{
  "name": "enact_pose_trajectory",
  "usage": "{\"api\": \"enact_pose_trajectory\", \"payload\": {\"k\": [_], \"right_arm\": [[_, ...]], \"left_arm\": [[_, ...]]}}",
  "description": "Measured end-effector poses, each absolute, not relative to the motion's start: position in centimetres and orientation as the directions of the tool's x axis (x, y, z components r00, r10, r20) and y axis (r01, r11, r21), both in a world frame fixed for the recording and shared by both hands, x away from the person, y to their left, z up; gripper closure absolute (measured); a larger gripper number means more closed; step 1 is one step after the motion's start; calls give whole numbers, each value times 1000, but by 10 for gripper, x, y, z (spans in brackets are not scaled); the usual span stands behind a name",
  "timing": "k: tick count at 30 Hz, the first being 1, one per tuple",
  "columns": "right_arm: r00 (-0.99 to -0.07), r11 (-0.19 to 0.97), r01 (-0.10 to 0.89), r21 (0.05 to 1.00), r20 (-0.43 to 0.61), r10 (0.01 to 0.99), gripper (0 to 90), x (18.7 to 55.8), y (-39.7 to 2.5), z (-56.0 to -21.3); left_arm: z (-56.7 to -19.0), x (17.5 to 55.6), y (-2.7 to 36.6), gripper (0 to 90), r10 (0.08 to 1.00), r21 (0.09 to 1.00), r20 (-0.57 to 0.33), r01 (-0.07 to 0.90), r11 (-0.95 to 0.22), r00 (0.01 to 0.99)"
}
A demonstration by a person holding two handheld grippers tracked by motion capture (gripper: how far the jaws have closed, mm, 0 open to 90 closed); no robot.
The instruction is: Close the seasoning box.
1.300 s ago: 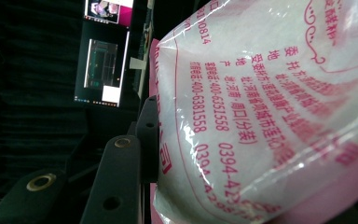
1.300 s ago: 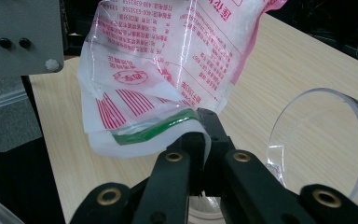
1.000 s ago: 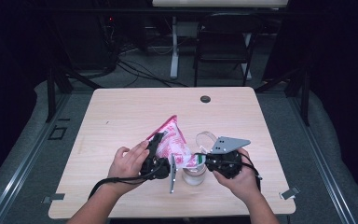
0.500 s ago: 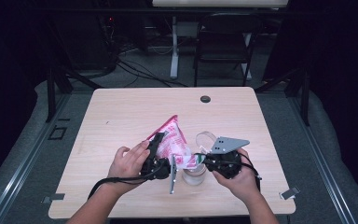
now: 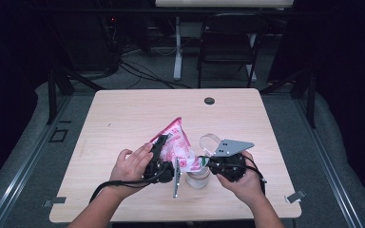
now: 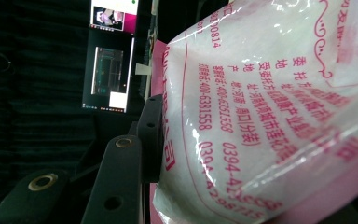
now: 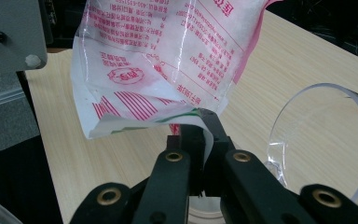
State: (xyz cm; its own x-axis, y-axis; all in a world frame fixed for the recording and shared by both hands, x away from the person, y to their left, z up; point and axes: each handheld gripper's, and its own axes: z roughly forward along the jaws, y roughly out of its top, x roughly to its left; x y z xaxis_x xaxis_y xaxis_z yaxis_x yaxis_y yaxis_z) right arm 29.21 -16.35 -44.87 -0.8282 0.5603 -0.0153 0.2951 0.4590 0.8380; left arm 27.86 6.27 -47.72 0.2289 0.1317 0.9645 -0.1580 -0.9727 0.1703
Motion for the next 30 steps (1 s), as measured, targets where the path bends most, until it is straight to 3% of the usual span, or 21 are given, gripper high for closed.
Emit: {"api": "enact_pose_trajectory", "payload": {"k": [30], "right_arm": [[-826, 458, 296, 838, -15, 563, 900, 292, -164, -449]], "left_arm": [[-474, 278, 61, 633, 118, 157, 969, -169, -973, 219]]}}
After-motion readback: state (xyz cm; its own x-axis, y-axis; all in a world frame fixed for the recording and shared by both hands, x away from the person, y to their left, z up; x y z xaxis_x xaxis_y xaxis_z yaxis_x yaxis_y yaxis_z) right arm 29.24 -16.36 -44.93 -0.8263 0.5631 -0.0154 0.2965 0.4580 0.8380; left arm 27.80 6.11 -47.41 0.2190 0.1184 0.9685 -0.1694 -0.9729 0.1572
